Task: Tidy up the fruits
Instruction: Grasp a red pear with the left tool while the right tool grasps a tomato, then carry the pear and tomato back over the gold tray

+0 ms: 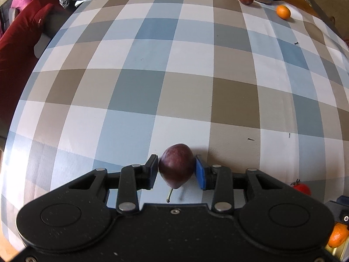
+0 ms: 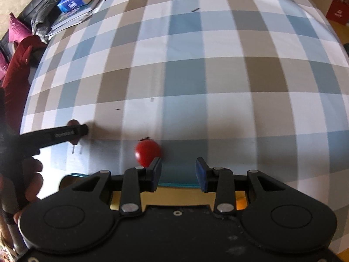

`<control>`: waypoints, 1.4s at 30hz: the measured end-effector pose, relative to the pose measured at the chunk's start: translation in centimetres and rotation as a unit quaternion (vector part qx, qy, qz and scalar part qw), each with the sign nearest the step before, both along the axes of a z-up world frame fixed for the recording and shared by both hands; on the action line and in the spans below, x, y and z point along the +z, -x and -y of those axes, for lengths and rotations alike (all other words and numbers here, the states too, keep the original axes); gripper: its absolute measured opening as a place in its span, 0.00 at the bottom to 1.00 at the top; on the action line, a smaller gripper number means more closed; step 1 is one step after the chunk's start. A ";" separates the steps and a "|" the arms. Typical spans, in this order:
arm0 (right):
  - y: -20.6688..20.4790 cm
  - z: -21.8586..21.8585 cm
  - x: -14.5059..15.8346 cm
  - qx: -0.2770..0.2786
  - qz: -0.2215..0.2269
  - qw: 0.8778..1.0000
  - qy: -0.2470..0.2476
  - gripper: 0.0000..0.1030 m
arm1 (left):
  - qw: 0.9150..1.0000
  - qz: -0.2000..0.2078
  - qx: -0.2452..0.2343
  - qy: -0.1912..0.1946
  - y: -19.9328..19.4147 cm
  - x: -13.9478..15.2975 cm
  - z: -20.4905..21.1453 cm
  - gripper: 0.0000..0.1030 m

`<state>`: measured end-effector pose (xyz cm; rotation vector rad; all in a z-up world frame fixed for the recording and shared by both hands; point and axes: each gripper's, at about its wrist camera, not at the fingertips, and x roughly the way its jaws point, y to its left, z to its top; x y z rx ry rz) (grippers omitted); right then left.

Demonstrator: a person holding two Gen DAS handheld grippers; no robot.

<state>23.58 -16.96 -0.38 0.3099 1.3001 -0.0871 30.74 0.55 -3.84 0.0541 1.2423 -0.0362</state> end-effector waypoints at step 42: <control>-4.1 -4.1 -3.6 0.031 -0.031 0.998 0.035 0.34 | 0.999 -0.009 -0.004 0.038 -0.4 0.2 -0.8 0.42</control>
